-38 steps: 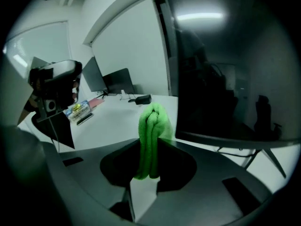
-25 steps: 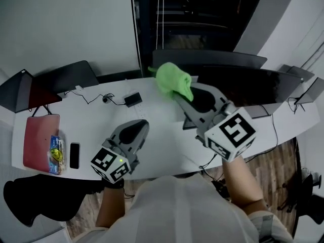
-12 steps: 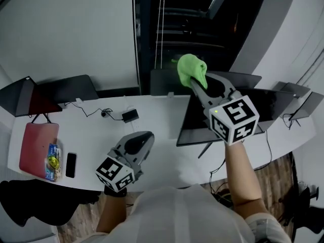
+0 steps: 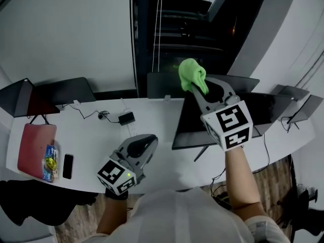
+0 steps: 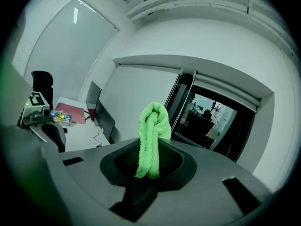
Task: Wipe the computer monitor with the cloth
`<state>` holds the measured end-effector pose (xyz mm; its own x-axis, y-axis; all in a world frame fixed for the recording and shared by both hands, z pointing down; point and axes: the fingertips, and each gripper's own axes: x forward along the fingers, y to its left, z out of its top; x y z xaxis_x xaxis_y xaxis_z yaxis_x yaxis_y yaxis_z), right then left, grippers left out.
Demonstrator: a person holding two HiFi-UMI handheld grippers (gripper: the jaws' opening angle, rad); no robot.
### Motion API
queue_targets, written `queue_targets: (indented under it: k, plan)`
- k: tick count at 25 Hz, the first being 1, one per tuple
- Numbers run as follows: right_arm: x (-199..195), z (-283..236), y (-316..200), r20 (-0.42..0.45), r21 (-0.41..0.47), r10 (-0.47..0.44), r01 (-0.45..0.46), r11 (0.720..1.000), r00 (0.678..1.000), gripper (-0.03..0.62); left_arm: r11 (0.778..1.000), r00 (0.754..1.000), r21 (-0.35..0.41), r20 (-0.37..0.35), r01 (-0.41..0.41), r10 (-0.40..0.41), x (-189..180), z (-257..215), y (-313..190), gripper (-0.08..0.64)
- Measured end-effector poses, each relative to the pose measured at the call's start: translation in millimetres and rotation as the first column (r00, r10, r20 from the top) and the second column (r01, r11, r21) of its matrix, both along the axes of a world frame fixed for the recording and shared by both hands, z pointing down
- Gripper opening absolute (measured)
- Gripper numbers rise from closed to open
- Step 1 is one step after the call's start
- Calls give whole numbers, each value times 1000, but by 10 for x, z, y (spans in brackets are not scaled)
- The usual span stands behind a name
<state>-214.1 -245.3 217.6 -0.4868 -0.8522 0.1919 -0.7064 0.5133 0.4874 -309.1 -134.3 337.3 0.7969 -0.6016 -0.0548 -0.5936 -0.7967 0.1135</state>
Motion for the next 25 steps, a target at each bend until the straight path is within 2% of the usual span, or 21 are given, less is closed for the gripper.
queue_targets:
  k: [11,18,25]
  plan:
    - [321,2,30,-13,20,18,-18,1000,1000,71,998,998,14,-3,-61,61,352,-123,20,34]
    - [683,12,50,-15,30,16,-16,999,1000,71,996,996,17,-9,-88,89,815,-169,38,34]
    - [1212,11,51,-21,30,7,-6,1000,1000,71,995,995,26,-11,-98,98,1420,-228,51,34]
